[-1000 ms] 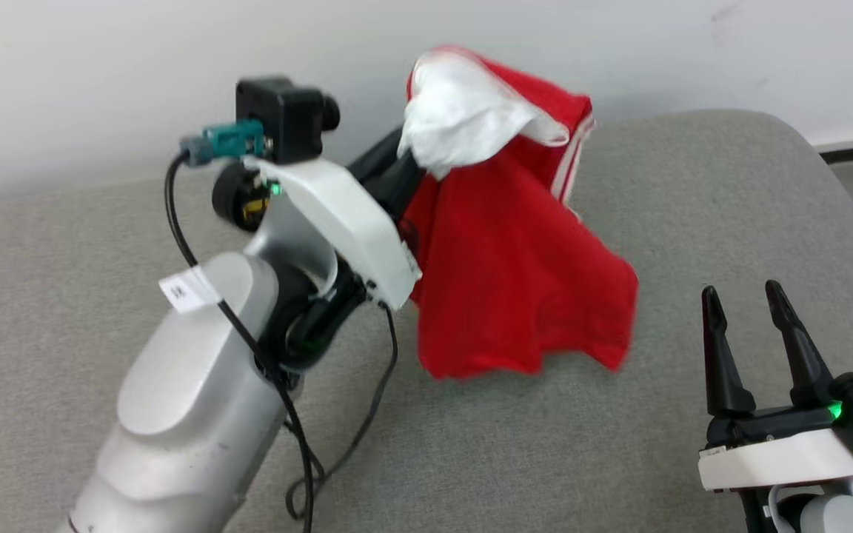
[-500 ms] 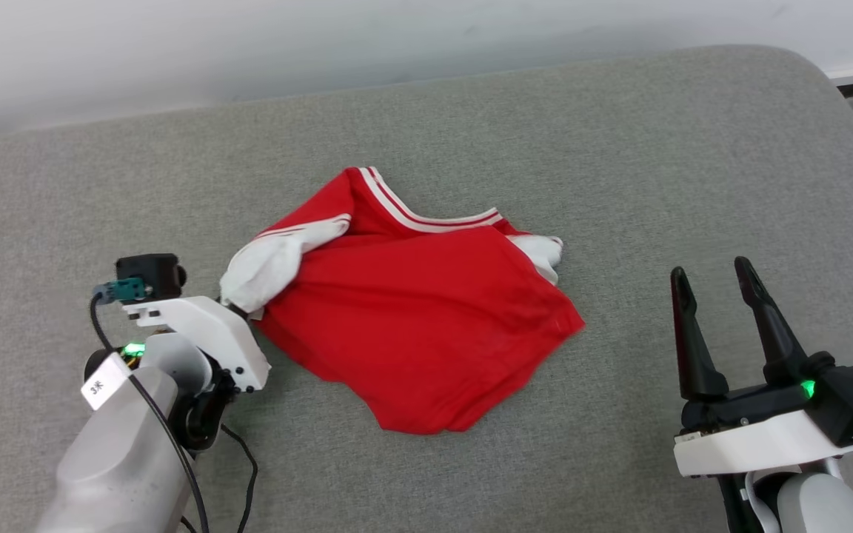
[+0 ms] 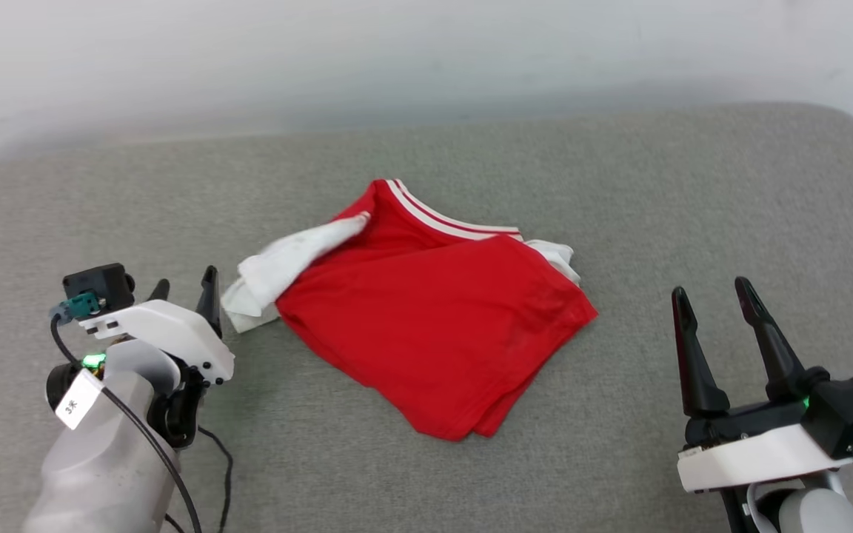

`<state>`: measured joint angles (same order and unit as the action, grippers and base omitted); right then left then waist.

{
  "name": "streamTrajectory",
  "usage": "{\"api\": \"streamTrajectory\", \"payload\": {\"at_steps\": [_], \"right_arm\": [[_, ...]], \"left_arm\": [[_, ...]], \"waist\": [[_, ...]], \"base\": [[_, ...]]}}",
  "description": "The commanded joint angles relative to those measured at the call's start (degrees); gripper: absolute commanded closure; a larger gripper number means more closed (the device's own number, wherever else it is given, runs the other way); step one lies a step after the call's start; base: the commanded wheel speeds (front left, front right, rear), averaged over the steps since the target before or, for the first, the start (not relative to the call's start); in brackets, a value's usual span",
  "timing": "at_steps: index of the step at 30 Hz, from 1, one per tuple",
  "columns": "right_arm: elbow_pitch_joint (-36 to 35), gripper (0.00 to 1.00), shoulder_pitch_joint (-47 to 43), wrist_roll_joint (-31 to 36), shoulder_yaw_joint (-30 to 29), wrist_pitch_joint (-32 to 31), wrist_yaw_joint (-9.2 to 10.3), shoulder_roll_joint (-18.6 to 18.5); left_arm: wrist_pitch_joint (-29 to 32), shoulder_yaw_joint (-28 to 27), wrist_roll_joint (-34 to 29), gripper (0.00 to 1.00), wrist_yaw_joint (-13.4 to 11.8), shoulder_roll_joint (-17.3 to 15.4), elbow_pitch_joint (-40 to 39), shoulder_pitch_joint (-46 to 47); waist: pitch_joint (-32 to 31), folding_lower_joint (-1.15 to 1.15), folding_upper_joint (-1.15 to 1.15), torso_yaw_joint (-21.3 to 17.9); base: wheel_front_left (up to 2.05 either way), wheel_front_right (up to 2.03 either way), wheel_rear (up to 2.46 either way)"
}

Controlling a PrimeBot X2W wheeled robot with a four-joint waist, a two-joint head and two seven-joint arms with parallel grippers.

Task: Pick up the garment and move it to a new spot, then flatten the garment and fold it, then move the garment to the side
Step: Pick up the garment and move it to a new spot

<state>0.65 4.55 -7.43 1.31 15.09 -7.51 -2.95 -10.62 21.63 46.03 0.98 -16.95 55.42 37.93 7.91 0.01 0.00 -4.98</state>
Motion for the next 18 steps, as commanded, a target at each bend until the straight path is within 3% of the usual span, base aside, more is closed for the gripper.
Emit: {"api": "streamTrajectory", "payload": {"at_steps": [1, 6, 10, 14, 18], "right_arm": [[0.2, 0.00, -1.1, 0.6, -0.4, 0.1, 0.04, 0.1], [0.1, 0.00, -3.1, 1.0, -1.3, 0.1, 0.04, 0.1], [-0.3, 0.00, -4.5, 1.2, -2.1, 0.1, 0.04, 0.1], [-0.5, 0.00, -5.8, 1.5, -2.6, 0.1, 0.04, 0.1], [-0.4, 0.00, -6.7, 1.6, -2.9, 0.1, 0.04, 0.1]], "left_arm": [[-1.7, 0.3, -1.0, 0.00, 0.5, -0.6, 0.0, 0.2], [-4.5, 3.1, -8.2, 0.00, 2.1, -3.5, -6.8, -3.0], [-4.6, 0.7, -18.6, 0.00, -0.8, -5.5, -24.8, -10.6], [-4.6, -3.4, -27.0, 0.00, -3.7, -4.5, -40.8, -22.0], [-4.6, -5.2, -33.1, 0.00, -4.7, -1.6, -50.6, -31.7]], "waist": [[-2.5, -0.01, 0.00, 2.1], [-5.1, -0.01, 0.00, 4.3], [-6.2, -0.01, 0.00, 5.7], [-7.2, -0.01, 0.00, 6.7], [-7.6, -0.01, 0.00, 7.4]], "base": [[0.00, 0.00, 0.00], [0.00, 0.00, 0.00], [0.00, 0.00, 0.00], [0.00, 0.00, 0.00], [0.00, 0.00, 0.00]]}}
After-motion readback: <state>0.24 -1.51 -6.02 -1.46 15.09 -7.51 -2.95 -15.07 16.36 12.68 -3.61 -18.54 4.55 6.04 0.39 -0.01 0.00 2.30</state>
